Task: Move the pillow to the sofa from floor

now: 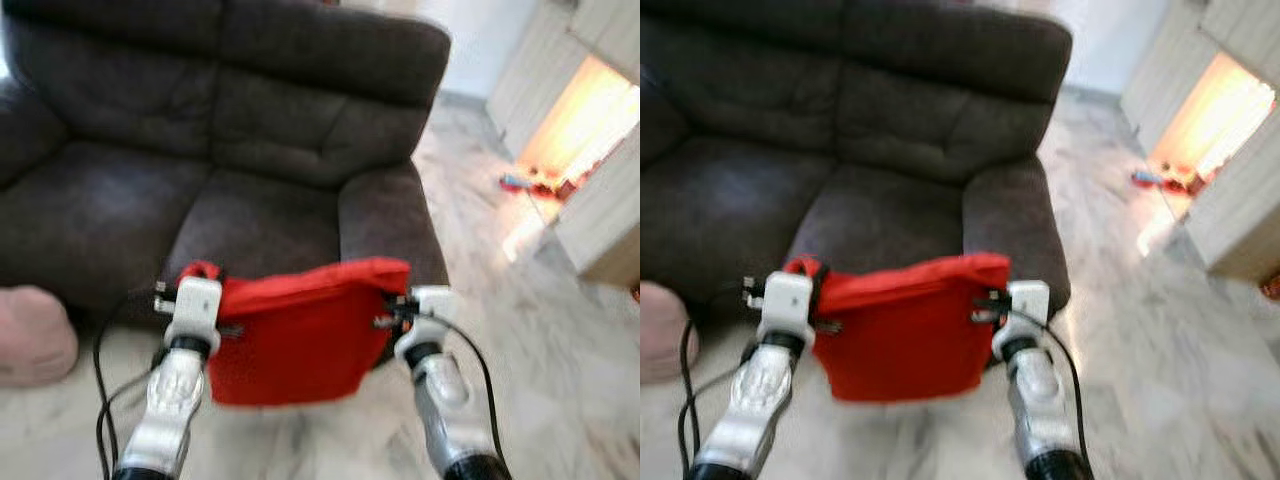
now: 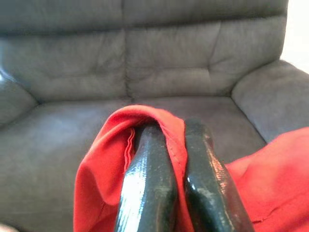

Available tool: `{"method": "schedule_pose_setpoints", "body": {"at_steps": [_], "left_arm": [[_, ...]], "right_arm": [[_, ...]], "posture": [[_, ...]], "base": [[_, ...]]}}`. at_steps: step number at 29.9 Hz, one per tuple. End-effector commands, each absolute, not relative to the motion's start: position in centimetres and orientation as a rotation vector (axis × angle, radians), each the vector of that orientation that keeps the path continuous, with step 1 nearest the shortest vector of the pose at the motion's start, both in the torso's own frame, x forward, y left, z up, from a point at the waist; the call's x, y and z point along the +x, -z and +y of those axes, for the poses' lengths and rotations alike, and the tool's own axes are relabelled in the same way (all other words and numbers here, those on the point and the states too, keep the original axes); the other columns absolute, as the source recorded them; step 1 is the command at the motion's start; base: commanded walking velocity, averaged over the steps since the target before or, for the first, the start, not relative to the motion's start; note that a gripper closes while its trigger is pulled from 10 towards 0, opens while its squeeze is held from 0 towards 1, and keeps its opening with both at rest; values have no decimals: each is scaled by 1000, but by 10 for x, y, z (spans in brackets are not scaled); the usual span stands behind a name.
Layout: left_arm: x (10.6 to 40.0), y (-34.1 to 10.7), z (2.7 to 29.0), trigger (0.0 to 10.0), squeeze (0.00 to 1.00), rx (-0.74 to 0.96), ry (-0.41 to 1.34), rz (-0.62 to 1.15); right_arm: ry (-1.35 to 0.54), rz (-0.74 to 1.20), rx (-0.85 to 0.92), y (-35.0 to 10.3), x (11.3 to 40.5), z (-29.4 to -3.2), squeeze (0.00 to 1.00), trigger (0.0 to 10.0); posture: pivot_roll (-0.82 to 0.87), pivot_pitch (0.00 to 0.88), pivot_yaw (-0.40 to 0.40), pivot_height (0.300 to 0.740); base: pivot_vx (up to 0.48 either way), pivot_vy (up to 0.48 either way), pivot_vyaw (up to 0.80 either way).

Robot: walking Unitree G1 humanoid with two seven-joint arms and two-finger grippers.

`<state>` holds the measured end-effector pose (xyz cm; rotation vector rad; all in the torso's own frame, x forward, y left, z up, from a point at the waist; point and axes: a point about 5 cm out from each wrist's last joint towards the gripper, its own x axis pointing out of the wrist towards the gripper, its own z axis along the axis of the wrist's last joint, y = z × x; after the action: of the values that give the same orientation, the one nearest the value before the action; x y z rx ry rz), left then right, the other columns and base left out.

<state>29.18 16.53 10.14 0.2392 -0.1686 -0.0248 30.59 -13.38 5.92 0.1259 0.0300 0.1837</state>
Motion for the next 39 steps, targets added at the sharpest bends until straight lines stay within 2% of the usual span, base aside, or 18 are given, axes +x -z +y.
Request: {"method": "schedule_pose_setpoints", "body": {"at_steps": [1,34,39], "left_arm": [[293,-113,182,10000,0,252,-45,-212],[294,-118,183,10000,0,248,-45,-225],[295,-118,183,10000,0,247,-43,-227]], "right_arm": [[-36,-19,151,-65,305,-164,0,10000],[-43,-27,156,-68,309,-163,0,10000],[-47,-43,155,-70,309,-161,0,10000]], "posture": [[147,0,-142,740],[151,0,-139,740],[149,0,-136,740]], "base": [[0,0,0],[0,0,0],[0,0,-739]]}}
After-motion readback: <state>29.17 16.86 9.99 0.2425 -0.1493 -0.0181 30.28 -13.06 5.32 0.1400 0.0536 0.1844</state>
